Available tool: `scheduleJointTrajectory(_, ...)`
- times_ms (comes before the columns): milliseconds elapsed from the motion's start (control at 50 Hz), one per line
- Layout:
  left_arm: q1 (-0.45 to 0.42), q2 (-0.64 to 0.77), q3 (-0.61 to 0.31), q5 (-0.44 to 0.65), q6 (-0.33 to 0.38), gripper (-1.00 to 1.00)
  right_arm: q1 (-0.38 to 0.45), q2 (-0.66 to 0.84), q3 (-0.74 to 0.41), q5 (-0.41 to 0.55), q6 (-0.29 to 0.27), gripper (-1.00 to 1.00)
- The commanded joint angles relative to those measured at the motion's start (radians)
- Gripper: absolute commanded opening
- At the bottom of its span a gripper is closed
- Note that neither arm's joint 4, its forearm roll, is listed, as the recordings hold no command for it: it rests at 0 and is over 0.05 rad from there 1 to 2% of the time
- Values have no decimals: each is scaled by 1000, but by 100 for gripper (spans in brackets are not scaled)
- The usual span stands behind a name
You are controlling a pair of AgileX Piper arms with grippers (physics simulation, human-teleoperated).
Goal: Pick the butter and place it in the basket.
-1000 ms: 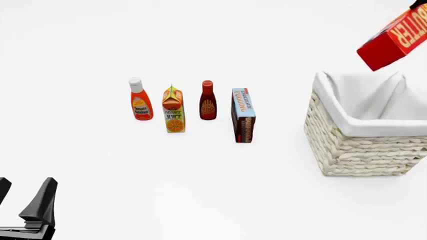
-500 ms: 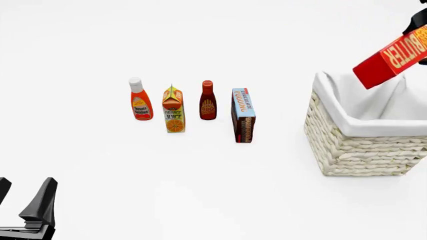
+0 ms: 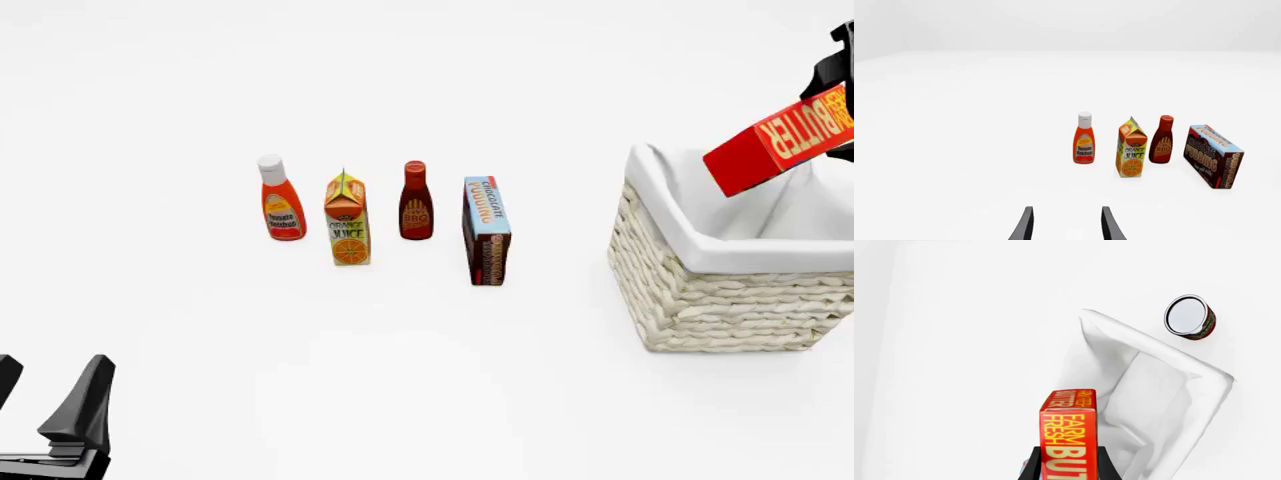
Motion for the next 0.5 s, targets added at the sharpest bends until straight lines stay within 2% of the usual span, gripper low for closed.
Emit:
scheduleJointTrajectory(20,0,0,0,0,0,100,-5,1,25,-33,42,-100)
scheduleJointTrajectory(500,0,0,0,0,0,100,-19,17,57,-64,69,-100)
